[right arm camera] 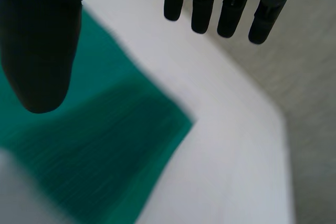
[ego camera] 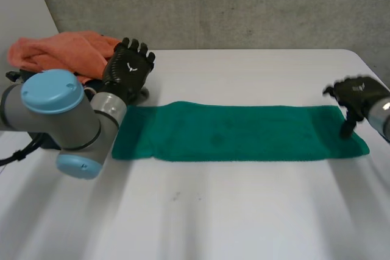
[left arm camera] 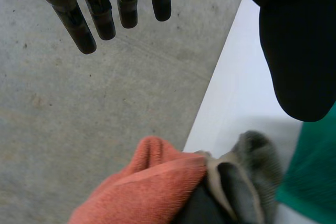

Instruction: Fold the laundry.

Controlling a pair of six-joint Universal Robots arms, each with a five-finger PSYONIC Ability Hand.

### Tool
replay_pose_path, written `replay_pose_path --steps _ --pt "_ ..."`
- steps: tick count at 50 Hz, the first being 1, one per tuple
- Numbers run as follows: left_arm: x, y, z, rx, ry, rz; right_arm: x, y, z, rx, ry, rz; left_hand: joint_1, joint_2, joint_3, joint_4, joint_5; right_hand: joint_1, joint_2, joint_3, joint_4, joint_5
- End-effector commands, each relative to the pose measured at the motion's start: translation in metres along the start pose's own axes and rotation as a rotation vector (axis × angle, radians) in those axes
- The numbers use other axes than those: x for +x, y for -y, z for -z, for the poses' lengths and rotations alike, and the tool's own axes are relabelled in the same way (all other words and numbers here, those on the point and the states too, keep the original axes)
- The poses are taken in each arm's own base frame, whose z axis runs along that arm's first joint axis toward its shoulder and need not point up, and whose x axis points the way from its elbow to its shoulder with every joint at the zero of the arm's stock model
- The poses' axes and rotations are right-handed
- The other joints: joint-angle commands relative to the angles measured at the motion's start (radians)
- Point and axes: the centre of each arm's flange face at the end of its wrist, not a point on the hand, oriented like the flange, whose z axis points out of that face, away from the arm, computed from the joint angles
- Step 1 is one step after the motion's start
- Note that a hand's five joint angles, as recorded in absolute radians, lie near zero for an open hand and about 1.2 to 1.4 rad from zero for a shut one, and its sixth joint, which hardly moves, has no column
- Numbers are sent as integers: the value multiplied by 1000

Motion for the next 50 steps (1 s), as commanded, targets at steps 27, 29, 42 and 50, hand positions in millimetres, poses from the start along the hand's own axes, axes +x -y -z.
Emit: replay_pose_path --steps 27,29,42,50 --pt "-6 9 31 -15 -17 125 99 -69 -14 -92 -455 332 -13 -35 -39 -29 -50 1079 1071 1072 1071 1067" --pt "-7 9 33 -19 -16 127 99 -67 -15 -85 -458 364 -13 -35 -39 -29 -50 1079 1071 1072 1071 1067" --pt "-7 7 43 -37 -25 210 -4 -1 1 197 -162 87 -13 -35 -39 -29 -50 182 175 176 175 170" --pt "-7 10 44 -29 -25 244 23 -39 7 74 -63 -73 -13 -35 -39 -29 -50 128 121 122 121 116"
